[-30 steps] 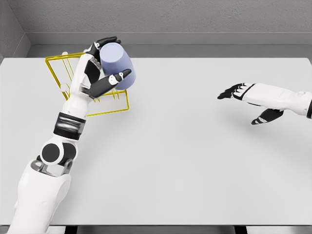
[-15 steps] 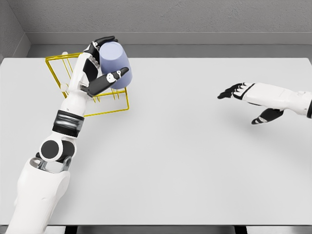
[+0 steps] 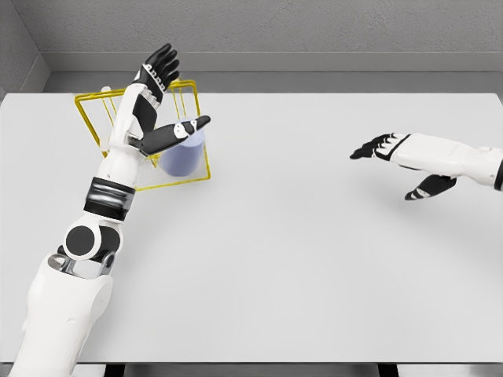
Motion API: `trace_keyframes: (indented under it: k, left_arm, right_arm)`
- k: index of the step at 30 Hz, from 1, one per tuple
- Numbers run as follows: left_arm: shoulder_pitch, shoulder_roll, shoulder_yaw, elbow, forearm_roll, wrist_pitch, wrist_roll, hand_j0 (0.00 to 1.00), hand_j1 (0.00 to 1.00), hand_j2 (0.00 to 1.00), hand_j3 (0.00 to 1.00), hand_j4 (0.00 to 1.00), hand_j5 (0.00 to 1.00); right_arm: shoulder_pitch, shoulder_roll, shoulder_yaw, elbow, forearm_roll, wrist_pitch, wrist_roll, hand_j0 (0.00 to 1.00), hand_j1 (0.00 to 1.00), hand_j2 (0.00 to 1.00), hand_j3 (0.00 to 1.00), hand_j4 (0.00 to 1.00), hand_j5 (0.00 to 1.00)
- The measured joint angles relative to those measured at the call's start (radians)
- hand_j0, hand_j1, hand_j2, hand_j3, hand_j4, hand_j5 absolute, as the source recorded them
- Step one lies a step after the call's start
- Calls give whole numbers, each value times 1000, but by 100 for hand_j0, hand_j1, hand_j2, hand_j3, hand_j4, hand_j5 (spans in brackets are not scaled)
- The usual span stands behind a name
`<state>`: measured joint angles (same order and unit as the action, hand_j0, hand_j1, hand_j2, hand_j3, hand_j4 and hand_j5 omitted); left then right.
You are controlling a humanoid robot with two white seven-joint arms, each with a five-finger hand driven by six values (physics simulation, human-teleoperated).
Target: Place the cup on the cup holder with both arms
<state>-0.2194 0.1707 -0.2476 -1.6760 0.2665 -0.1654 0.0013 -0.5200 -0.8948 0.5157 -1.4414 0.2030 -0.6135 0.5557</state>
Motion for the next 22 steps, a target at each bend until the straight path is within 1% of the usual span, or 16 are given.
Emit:
trace_keyframes:
  k: [4, 6, 9, 13, 17, 19, 22]
  left_arm:
    - [3, 1, 11, -4, 1, 0, 0, 100, 100, 100, 100, 100, 100]
    - [17, 3, 15, -10, 2, -4, 0, 100, 100, 100, 100, 100, 100]
    - [81, 7, 27, -47, 4, -9, -1, 100, 100, 100, 100, 100, 100]
    - [141, 26, 45, -74, 5, -63, -2, 100, 100, 100, 100, 100, 100]
    - [215, 57, 100, -82, 6, -146, -1, 100, 100, 100, 100, 100, 100]
    - [242, 76, 128, -83, 6, -188, 0, 100, 100, 100, 100, 100, 100]
    - [265, 93, 169, -84, 7, -232, 0, 100, 100, 100, 100, 100, 100]
  right_arm:
    - [0, 1, 0, 0, 0, 0, 0, 100, 100, 100, 100, 100, 100]
    - [0, 3, 0, 0, 0, 0, 0, 100, 100, 100, 100, 100, 100]
    - [0, 5, 0, 0, 0, 0, 0, 100, 100, 100, 100, 100, 100]
    - [0, 6, 0, 0, 0, 0, 0, 100, 100, 100, 100, 100, 100]
    - [0, 6, 0, 0, 0, 0, 0, 100, 100, 100, 100, 100, 100]
    - [0, 7, 0, 0, 0, 0, 0, 100, 100, 100, 100, 100, 100]
    - [0, 8, 1, 0, 0, 0, 0, 100, 100, 100, 100, 100, 100]
